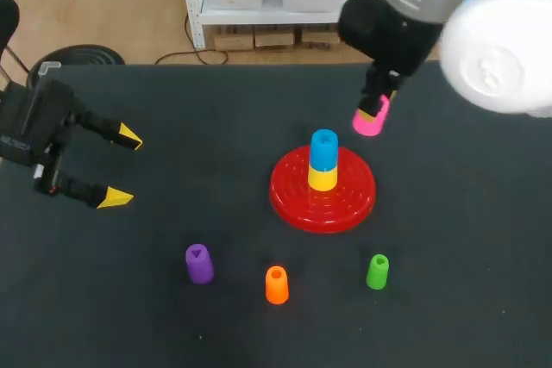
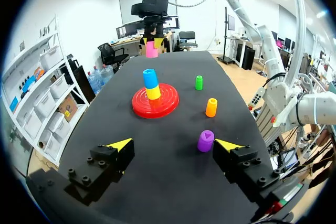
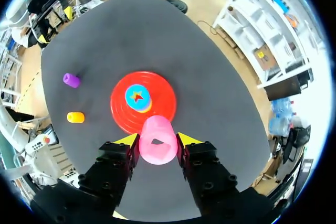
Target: Pick up and stack the cylinders on the red base in this order: pink,purple,orange,green
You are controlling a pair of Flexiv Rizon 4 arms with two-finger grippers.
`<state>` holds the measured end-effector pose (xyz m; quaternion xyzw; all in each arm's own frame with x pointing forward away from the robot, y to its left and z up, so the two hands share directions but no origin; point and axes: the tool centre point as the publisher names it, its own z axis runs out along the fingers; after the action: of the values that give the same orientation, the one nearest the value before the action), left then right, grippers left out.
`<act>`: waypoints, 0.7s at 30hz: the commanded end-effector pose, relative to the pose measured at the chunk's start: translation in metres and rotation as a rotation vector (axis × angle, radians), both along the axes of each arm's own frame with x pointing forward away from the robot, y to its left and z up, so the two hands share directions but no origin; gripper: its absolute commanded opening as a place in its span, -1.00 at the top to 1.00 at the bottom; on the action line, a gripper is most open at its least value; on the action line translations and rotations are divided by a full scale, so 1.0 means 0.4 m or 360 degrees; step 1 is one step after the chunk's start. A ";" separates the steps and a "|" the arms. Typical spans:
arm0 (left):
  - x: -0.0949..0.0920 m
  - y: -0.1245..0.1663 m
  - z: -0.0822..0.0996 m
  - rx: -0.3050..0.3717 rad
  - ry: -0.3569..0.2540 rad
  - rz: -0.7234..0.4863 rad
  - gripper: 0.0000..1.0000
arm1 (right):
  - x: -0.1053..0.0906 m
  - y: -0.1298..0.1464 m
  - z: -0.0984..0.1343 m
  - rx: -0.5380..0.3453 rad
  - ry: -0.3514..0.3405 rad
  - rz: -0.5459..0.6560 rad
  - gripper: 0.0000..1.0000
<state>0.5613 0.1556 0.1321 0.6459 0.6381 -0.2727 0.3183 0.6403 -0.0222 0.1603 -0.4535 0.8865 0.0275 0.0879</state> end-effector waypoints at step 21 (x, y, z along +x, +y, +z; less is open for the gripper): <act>0.000 0.001 -0.003 -0.0003 -0.0005 0.0001 -1.00 | -0.009 0.125 -0.049 -0.0135 0.0191 0.0183 1.00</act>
<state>0.5613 0.1556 0.1321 0.6459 0.6381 -0.2727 0.3183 0.6344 0.0246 0.1422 -0.5039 0.8633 0.0231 0.0169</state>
